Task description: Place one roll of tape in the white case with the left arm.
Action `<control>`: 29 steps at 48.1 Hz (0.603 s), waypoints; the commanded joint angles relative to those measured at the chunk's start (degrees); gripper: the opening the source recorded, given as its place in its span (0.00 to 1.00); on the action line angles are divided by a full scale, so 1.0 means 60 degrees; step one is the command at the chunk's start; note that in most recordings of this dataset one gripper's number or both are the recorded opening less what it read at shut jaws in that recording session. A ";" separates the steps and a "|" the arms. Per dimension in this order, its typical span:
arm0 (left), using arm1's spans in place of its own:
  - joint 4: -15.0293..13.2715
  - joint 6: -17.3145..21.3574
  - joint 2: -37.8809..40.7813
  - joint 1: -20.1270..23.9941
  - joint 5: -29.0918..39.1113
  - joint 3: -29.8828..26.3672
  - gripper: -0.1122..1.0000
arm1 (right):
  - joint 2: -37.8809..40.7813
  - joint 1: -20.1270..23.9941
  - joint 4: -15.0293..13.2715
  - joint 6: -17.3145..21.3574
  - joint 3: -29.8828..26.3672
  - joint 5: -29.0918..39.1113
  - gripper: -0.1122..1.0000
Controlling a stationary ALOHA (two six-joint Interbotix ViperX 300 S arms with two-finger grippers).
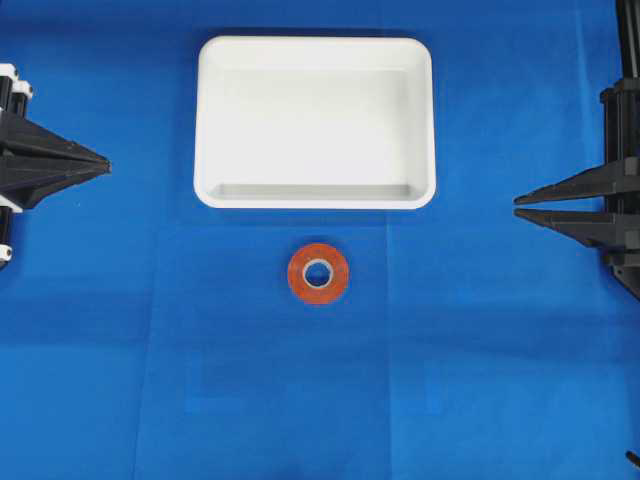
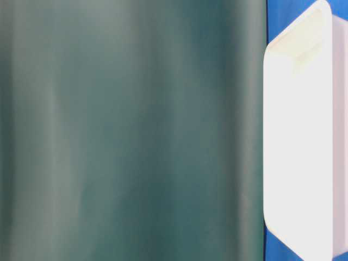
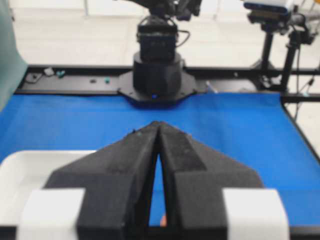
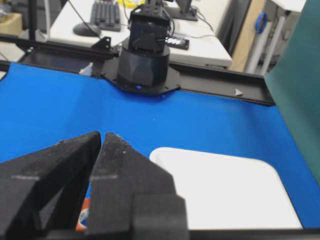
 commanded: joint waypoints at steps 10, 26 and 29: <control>0.0278 -0.0161 0.0146 -0.0747 -0.0176 -0.0103 0.10 | 0.0205 -0.0132 -0.0015 -0.0161 -0.0527 0.0352 0.01; 0.0293 -0.0176 0.1392 -0.1318 -0.1465 -0.0190 0.10 | 0.0469 -0.0176 -0.0015 -0.0146 -0.0513 0.0513 0.00; 0.0293 -0.0176 0.1890 -0.1362 -0.1875 -0.0293 0.11 | 0.0469 -0.0176 -0.0015 -0.0132 -0.0513 0.0527 0.00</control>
